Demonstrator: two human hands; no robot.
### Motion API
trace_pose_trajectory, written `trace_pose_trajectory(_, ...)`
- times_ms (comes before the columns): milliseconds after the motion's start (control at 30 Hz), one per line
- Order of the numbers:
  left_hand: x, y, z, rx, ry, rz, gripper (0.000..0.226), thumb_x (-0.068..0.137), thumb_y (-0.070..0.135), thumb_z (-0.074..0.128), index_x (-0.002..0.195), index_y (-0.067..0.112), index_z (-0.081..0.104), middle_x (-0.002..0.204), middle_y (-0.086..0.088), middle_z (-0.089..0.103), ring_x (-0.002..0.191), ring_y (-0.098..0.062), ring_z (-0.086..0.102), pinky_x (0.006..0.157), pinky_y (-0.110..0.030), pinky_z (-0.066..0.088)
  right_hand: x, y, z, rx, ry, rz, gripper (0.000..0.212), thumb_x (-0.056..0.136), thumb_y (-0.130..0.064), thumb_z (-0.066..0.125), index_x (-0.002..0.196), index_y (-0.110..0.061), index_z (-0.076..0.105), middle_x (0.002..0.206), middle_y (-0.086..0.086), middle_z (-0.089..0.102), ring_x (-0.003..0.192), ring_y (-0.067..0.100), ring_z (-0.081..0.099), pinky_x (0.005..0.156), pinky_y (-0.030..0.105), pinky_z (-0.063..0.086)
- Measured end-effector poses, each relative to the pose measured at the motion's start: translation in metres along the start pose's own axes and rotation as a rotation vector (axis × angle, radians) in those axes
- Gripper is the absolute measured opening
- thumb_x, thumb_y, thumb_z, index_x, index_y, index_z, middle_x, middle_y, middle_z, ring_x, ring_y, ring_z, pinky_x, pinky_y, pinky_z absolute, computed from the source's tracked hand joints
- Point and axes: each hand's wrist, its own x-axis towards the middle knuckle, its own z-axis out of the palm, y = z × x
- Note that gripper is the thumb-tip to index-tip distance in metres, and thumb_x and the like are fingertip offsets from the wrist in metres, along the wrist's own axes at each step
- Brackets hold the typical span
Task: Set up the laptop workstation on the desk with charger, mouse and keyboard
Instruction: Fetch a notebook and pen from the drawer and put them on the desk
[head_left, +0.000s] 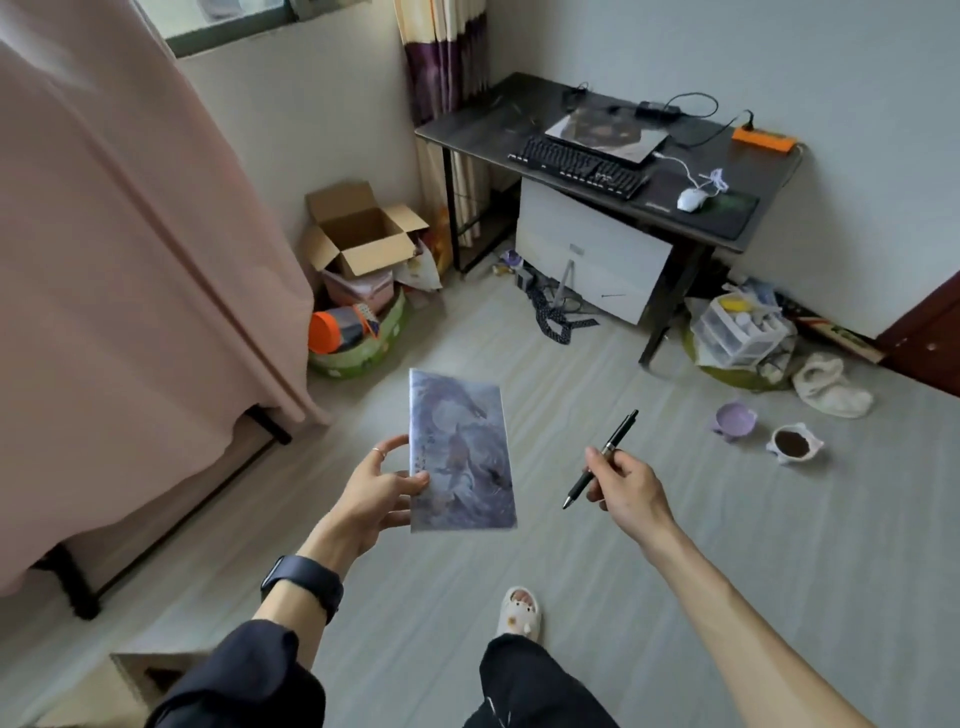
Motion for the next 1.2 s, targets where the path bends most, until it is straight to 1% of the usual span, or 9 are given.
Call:
trace_pose_trajectory(233, 0.117, 0.112, -0.018, -0.057, 0.128, 0.032, 0.059, 0.088, -0.005, 0.065, 0.133, 0.031, 0.049, 0.105, -0.013, 0.07, 0.084, -0.035, 0.074, 0.061, -0.04, 0.059, 0.163, -0.101, 0.028, -0.063, -0.102, -0.062, 0.042, 0.094, -0.05, 0.059, 0.079, -0.012, 0.069, 0.061, -0.008, 0.07, 0.085, 0.026, 0.07, 0.088, 0.05, 0.056)
trace_pose_trajectory(367, 0.185, 0.16, -0.025, -0.089, 0.141, 0.017, 0.061, 0.088, -0.004, 0.065, 0.134, 0.032, 0.048, 0.107, -0.013, 0.07, 0.087, -0.035, 0.074, 0.065, -0.042, 0.06, 0.238, -0.148, 0.044, -0.098, -0.139, -0.077, 0.044, 0.094, -0.05, 0.058, 0.077, -0.011, 0.068, 0.061, -0.009, 0.07, 0.084, 0.026, 0.07, 0.086, 0.049, 0.056)
trace_pose_trajectory(500, 0.267, 0.21, -0.027, -0.085, 0.121, 0.01, 0.062, 0.087, -0.003, 0.065, 0.136, 0.031, 0.047, 0.112, -0.013, 0.069, 0.088, -0.034, 0.074, 0.064, -0.041, 0.06, 0.318, -0.183, 0.058, -0.132, -0.128, -0.074, 0.045, 0.095, -0.05, 0.058, 0.078, -0.009, 0.067, 0.06, -0.009, 0.069, 0.083, 0.026, 0.07, 0.086, 0.048, 0.056)
trace_pose_trajectory(633, 0.359, 0.27, -0.029, -0.074, 0.068, 0.004, 0.061, 0.087, -0.002, 0.066, 0.135, 0.031, 0.047, 0.113, -0.014, 0.069, 0.089, -0.035, 0.073, 0.068, -0.044, 0.059, 0.402, -0.217, 0.074, -0.138, -0.095, -0.04, 0.045, 0.093, -0.052, 0.059, 0.078, -0.01, 0.067, 0.062, -0.007, 0.07, 0.082, 0.026, 0.07, 0.087, 0.048, 0.056)
trace_pose_trajectory(800, 0.466, 0.369, -0.037, -0.041, 0.001, -0.017, 0.059, 0.088, -0.001, 0.065, 0.135, 0.03, 0.046, 0.115, -0.017, 0.068, 0.088, -0.037, 0.073, 0.063, -0.042, 0.058, 0.502, -0.27, 0.092, -0.157, -0.053, 0.013, 0.042, 0.094, -0.049, 0.059, 0.078, -0.011, 0.068, 0.061, -0.006, 0.07, 0.081, 0.024, 0.07, 0.085, 0.044, 0.056)
trace_pose_trajectory(900, 0.53, 0.44, -0.036, 0.003, -0.012, 0.019, 0.054, 0.089, -0.003, 0.062, 0.131, 0.028, 0.049, 0.109, -0.014, 0.069, 0.086, -0.038, 0.073, 0.066, -0.046, 0.061, 0.566, -0.31, 0.101, -0.139, -0.017, 0.032, 0.039, 0.095, -0.048, 0.059, 0.078, -0.015, 0.069, 0.06, -0.008, 0.07, 0.081, 0.023, 0.07, 0.084, 0.041, 0.054)
trace_pose_trajectory(1000, 0.584, 0.497, -0.03, 0.045, -0.012, 0.014, 0.052, 0.088, -0.003, 0.064, 0.129, 0.027, 0.051, 0.106, -0.015, 0.07, 0.078, -0.034, 0.074, 0.055, -0.035, 0.058, 0.619, -0.332, 0.108, -0.108, -0.015, 0.071, 0.039, 0.095, -0.048, 0.059, 0.078, -0.015, 0.07, 0.062, -0.008, 0.07, 0.079, 0.022, 0.069, 0.084, 0.042, 0.055)
trace_pose_trajectory(1133, 0.662, 0.564, -0.017, 0.138, -0.039, 0.021, 0.053, 0.088, 0.001, 0.065, 0.13, 0.029, 0.049, 0.111, -0.015, 0.068, 0.084, -0.035, 0.074, 0.075, -0.048, 0.06, 0.7, -0.359, 0.114, -0.084, -0.002, 0.106, 0.04, 0.095, -0.049, 0.058, 0.078, -0.015, 0.07, 0.062, -0.006, 0.071, 0.077, 0.02, 0.069, 0.084, 0.041, 0.055)
trace_pose_trajectory(1200, 0.71, 0.593, -0.007, 0.15, -0.02, 0.026, 0.053, 0.088, 0.0, 0.064, 0.13, 0.03, 0.05, 0.11, -0.015, 0.069, 0.083, -0.034, 0.074, 0.078, -0.05, 0.06, 0.753, -0.374, 0.115, -0.096, -0.011, 0.112, 0.04, 0.096, -0.049, 0.057, 0.079, -0.015, 0.07, 0.061, -0.006, 0.071, 0.074, 0.018, 0.068, 0.083, 0.038, 0.053)
